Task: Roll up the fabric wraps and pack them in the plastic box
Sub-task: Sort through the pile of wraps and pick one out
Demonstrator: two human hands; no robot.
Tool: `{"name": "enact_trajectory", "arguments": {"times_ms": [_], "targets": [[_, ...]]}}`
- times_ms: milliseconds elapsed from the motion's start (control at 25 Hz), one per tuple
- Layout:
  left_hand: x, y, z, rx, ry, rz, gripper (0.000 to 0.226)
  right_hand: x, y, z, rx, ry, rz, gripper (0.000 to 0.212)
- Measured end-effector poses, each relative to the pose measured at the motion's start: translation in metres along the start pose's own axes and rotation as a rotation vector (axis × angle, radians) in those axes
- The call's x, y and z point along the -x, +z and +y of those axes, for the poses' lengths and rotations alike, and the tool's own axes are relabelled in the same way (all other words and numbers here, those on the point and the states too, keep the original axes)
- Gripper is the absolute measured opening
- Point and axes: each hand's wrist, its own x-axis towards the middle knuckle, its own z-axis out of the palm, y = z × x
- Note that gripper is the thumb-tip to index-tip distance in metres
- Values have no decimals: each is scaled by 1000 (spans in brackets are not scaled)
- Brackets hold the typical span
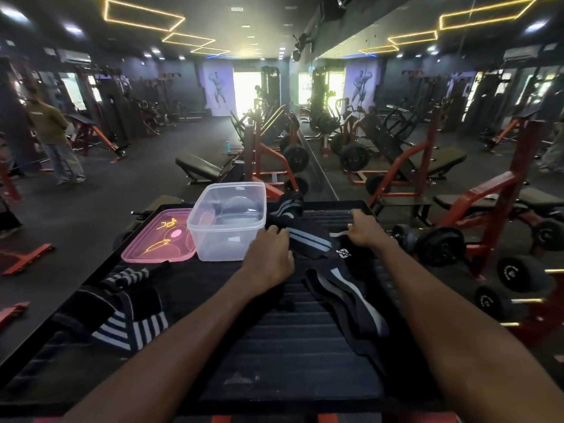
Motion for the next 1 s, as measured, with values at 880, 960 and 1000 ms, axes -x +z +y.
{"name": "enact_trajectory", "arguments": {"times_ms": [880,960,1000], "targets": [[-76,56,21,-158,197,-432,80,-7,15,22,262,108,-217,80],[-77,55,20,-138,208,-453,81,-7,6,17,181,123,-188,85],[-77,55,20,-139,211,-452,80,-8,-1,14,110,121,-170,80]]}}
